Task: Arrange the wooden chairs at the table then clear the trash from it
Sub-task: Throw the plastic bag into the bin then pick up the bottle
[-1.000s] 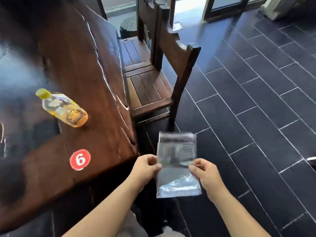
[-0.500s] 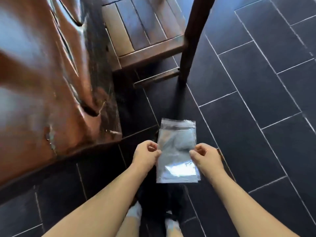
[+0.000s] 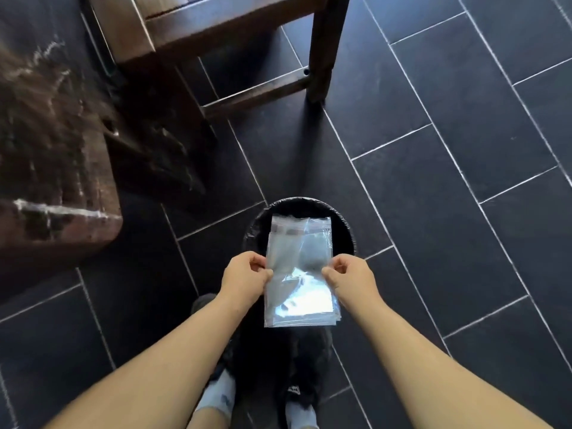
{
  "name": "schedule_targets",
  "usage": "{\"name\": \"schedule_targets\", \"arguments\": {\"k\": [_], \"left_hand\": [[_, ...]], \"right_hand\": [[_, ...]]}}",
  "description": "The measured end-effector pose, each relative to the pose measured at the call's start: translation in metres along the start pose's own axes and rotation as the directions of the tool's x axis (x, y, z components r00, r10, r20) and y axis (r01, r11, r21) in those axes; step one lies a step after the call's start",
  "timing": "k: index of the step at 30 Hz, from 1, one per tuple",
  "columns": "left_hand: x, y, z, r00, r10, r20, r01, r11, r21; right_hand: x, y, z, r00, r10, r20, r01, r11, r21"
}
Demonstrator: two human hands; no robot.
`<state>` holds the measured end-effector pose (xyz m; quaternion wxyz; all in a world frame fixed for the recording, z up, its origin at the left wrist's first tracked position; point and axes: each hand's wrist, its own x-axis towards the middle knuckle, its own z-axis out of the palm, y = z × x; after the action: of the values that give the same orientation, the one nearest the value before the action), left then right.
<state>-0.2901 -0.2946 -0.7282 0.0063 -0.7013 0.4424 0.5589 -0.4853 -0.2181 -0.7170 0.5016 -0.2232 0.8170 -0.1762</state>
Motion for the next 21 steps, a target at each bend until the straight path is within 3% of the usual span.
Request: {"name": "schedule_targets", "arguments": {"k": [6,11,21], "left_hand": [[-0.007,0.002,-0.002,0.999,0.021,0.046,-0.021,1.000,0.003],[-0.025,0.016,-0.017,0.998,0.058,0.026,-0.060,0.993,0.101],[-0.147,0.108,-0.081,0.979,0.193,0.073,-0.204,0.951,0.231]], "right_hand": [[-0.002,-0.006,0.000,1.000,-0.012,0.002,0.012,0.993,-0.114],[-0.019,-0.026,-0.012,0.998,-0.004,0.064,0.015,0.984,-0.176],[-0.118,-0.128,-0.081,0.988,-0.117,0.099,0.138,0.962,-0.237]]}}
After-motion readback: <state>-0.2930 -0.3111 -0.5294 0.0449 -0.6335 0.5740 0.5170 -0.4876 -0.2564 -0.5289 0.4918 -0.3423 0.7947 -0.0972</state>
